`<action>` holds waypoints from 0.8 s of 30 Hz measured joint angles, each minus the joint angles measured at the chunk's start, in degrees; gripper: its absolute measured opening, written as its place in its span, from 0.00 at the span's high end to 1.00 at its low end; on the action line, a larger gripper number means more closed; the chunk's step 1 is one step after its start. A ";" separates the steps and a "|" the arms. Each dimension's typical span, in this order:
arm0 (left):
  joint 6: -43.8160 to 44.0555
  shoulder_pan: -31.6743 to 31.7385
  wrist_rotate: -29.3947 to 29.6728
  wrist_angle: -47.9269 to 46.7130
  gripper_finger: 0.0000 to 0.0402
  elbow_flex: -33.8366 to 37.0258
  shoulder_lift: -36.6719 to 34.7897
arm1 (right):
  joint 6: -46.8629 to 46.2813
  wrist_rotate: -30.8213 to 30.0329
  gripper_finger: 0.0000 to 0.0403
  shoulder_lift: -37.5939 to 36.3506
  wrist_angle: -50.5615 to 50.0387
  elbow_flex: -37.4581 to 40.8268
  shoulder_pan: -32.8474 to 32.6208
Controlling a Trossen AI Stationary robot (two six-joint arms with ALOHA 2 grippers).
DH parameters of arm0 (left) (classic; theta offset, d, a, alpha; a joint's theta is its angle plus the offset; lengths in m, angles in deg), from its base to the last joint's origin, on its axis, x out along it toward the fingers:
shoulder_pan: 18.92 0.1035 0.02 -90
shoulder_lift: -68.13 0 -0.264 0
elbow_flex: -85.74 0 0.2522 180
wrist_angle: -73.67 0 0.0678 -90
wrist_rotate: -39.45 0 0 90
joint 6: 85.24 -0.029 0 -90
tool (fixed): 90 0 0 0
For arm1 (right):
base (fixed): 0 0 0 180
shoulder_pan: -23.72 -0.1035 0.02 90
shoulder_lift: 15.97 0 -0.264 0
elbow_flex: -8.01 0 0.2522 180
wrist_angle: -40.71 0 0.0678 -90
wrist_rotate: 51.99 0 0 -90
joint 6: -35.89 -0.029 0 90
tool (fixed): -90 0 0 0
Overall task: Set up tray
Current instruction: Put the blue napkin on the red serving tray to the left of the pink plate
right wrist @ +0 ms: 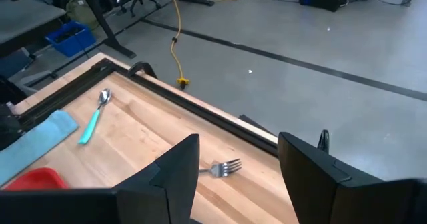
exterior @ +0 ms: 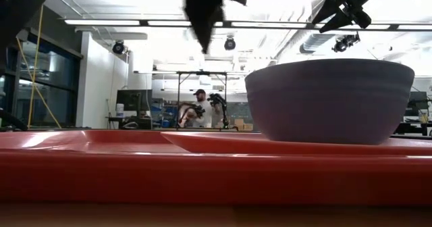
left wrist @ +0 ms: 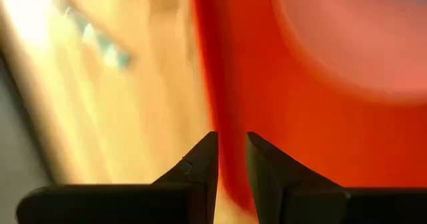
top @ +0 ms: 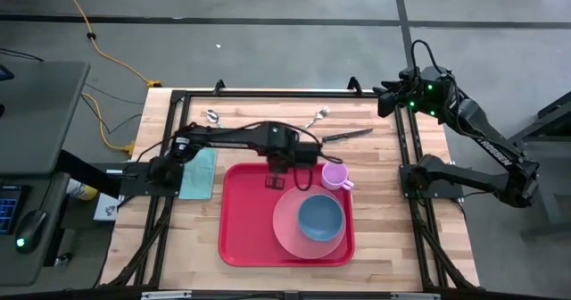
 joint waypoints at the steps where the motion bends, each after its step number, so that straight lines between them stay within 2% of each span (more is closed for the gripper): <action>1: -0.12 -0.06 1.10 0.07 0.74 0.24 -0.87 | 0.00 0.17 0.55 0.00 -0.05 0.00 0.00; 5: -0.37 -0.05 2.73 0.45 0.74 2.66 -6.77 | 0.00 0.90 0.55 0.00 -0.48 0.00 0.00; 12: 1.50 4.57 10.39 0.61 0.74 10.53 -21.52 | 0.00 1.09 0.55 0.00 -0.91 -0.02 -0.03; 18: 4.61 10.70 10.82 0.95 0.74 22.05 -35.60 | 0.00 1.24 0.55 0.07 -1.10 -0.02 -0.37; 24: 4.82 18.06 6.30 1.84 0.74 33.91 -46.27 | -0.01 0.74 0.55 0.07 -0.73 -0.02 -0.46</action>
